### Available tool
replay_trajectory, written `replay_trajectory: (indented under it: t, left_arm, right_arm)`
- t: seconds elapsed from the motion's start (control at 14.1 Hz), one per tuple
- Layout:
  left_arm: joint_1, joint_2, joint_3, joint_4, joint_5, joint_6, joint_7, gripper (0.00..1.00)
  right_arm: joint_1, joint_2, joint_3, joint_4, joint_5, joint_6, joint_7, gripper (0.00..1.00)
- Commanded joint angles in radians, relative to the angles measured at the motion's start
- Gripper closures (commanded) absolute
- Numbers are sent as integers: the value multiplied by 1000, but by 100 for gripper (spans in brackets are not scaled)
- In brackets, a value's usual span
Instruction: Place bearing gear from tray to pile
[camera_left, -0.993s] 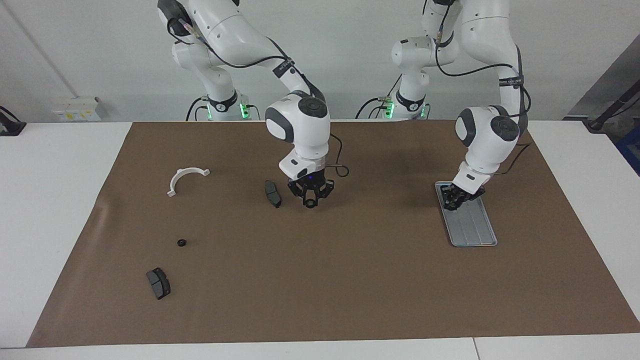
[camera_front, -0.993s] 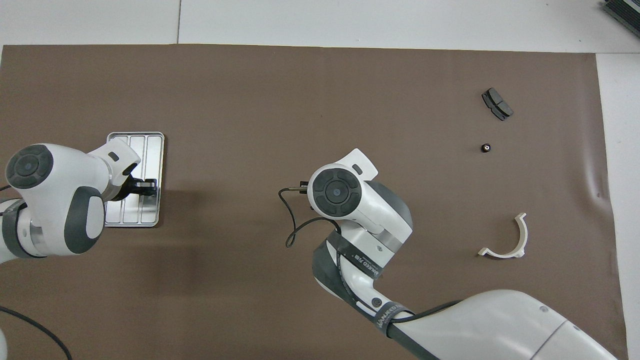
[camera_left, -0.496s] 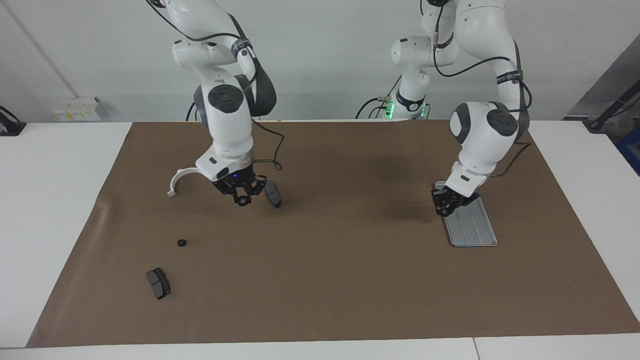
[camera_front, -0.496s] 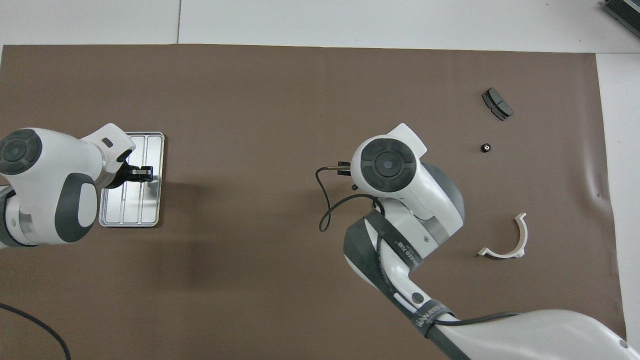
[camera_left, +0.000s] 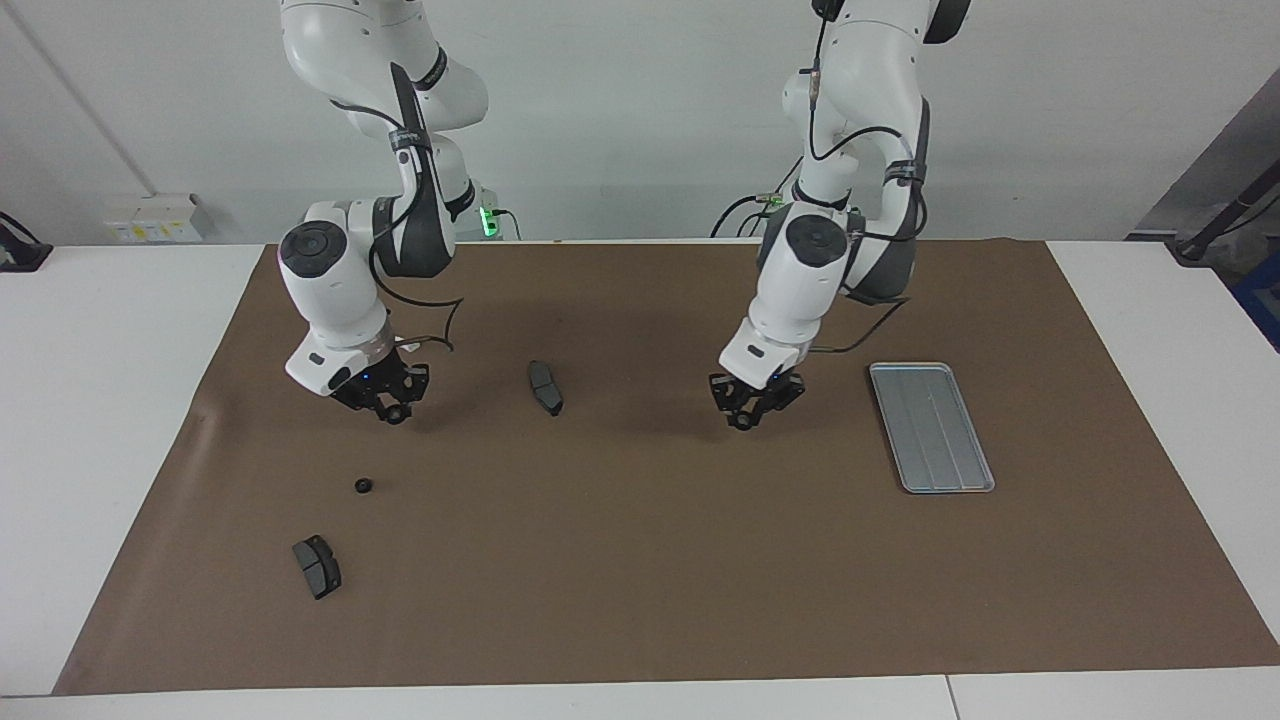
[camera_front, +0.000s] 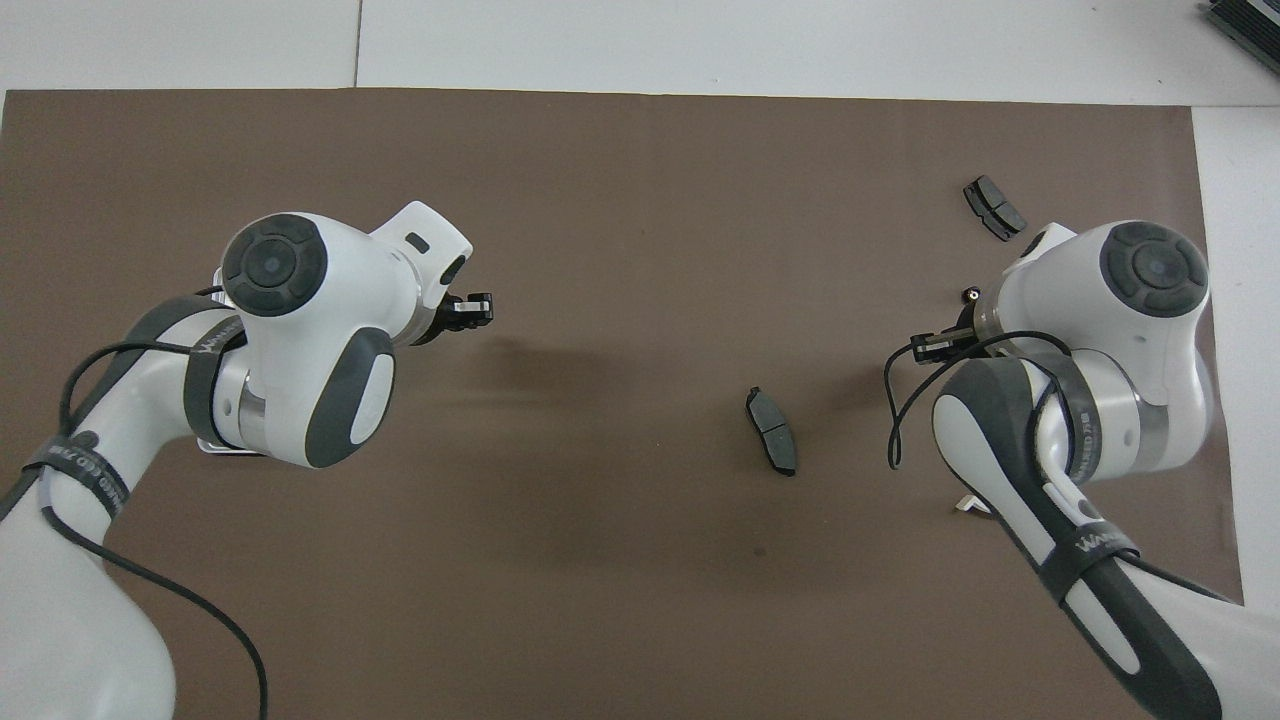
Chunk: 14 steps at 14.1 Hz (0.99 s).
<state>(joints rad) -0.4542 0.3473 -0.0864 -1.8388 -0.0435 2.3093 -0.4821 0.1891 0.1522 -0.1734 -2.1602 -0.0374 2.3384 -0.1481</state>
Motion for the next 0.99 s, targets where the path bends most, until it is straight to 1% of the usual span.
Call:
replay_trajectory:
  t: [0.0,0.14,0.21,0.28,0.35,0.43,0.5,0.57,0.71,0.85,0.92]
  left_arm:
    - [-84,81,20,98,-9,-18,-38,100]
    - [-127,84,20,96,-7,-17,-53,100]
    - [-132,84,19,98,-6,-19,-53,78]
    - [-135,84,17,101,-12,-8,-53,25]
    - [-129,87,17,107,-9,-1,-52,0]
    - [-124,90,17,122,-13,-4,-52,0]
    - [-121,84,19,128,-13,-11,-50,0]
    - [-115,73,25,128,-13,-11,-47,0]
    - [-33,1,27,128,-13,-63,-39,0]
    - [78,-86,27,136,-10,-175,-21,0]
    - [135,-115,27,144,-12,-207,6,0]
  right_arm:
    - [-2,-7,-8,-66,31,74,-48,100]
    - [-11,-8,-17,-93,31,107,-56,100]
    - [-11,-7,-17,-101,31,111,-57,100]
    - [-11,-2,-17,-104,31,130,-57,100]
    - [-13,4,-18,-112,31,149,-57,91]
    - [-13,6,-18,-116,31,154,-57,53]
    - [-13,6,-18,-116,37,154,-56,9]
    - [-13,6,-18,-115,47,154,-56,0]
    - [-13,0,-20,-104,51,151,-51,0]
    - [-8,-23,-17,-61,53,128,-44,0]
    - [-5,-29,-9,-32,53,101,-32,0]
